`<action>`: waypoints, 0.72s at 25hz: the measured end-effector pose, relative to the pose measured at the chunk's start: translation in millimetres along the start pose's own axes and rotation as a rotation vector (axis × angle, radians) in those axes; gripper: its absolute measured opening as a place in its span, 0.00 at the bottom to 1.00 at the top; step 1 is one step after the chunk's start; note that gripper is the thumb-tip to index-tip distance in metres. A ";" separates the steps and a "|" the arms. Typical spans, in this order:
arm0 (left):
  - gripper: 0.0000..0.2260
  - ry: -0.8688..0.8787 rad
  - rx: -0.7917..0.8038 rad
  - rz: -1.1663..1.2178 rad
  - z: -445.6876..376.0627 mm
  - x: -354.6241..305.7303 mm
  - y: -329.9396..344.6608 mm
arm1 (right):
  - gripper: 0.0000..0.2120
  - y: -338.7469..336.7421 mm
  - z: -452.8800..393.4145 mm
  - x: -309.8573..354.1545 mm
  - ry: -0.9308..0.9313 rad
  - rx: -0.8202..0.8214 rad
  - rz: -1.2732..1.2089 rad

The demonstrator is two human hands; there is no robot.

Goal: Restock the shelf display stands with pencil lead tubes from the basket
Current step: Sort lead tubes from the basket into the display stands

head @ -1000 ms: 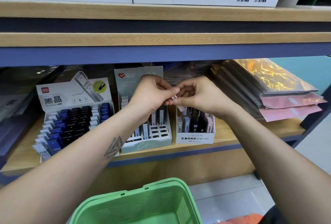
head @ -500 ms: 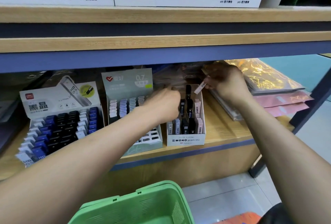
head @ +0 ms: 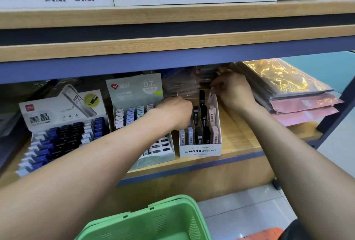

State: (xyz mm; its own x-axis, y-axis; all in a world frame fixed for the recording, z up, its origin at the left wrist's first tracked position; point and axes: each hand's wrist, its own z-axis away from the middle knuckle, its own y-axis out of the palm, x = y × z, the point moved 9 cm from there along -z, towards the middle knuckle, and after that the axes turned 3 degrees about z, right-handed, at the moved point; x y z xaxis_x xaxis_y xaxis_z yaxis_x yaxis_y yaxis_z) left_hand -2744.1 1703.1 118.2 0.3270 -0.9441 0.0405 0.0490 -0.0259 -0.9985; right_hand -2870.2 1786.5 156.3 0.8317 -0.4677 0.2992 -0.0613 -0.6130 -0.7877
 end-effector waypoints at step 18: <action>0.13 0.016 0.013 0.005 -1.0 2.6 -0.7 | 0.06 19.0 0.3 11.3 -0.030 -0.034 0.322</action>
State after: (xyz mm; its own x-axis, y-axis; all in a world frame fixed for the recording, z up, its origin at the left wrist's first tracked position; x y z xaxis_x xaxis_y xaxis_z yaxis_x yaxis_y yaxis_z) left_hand -2744.3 1700.3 119.0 0.3119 -0.9495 0.0347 0.0594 -0.0170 -0.9981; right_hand -2861.7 1769.7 144.6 0.7827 -0.6220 0.0211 -0.3416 -0.4576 -0.8209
